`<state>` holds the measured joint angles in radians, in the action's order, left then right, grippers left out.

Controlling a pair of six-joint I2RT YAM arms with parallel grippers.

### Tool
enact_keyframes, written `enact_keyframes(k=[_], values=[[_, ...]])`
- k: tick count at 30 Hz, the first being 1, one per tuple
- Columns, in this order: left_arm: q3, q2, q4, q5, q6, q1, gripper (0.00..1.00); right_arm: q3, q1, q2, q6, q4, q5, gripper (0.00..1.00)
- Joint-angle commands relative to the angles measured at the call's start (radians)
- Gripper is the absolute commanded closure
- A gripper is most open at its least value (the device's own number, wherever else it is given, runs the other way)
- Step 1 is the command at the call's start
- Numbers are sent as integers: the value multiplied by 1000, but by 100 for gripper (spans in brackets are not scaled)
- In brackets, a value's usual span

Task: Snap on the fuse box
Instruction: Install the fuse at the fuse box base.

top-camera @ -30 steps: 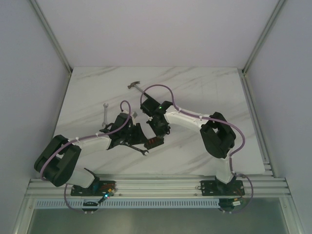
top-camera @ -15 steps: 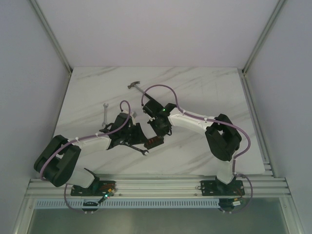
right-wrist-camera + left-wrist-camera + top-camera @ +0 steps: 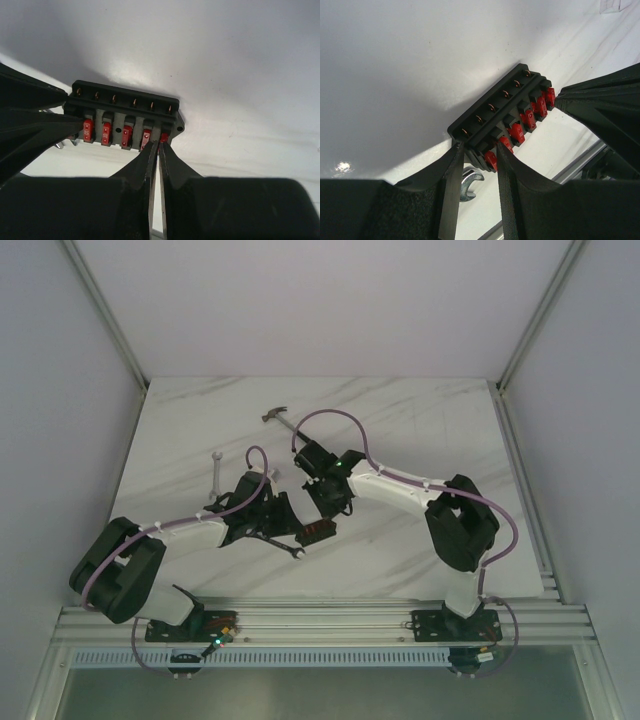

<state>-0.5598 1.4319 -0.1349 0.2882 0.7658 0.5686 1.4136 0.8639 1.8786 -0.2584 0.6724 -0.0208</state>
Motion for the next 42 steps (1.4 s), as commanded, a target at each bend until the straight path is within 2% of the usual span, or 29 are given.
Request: enact_keyframes(k=[1,11,16,27,37,39,42], values=[[9,20,38,-46,-14,-6,59,-8,-6,8,-23,46,-42,87],[9,24,38,-44,-12,-5,59,-10,-12,68,-25,45,-12,88],[11,28,39,-44,-12,-6,59,-15,-11,112,-30,66,-20,100],[19,29,38,-50,-12,-7,59,-96,-33,258,-15,156,-105,100],[23,33,38,-60,-12,-8,59,-138,-42,467,10,96,-132,100],[22,33,36,-64,-11,-9,59,-107,-39,455,29,71,-100,100],[14,37,30,-65,-8,-8,59,-22,-40,353,63,29,-76,100]])
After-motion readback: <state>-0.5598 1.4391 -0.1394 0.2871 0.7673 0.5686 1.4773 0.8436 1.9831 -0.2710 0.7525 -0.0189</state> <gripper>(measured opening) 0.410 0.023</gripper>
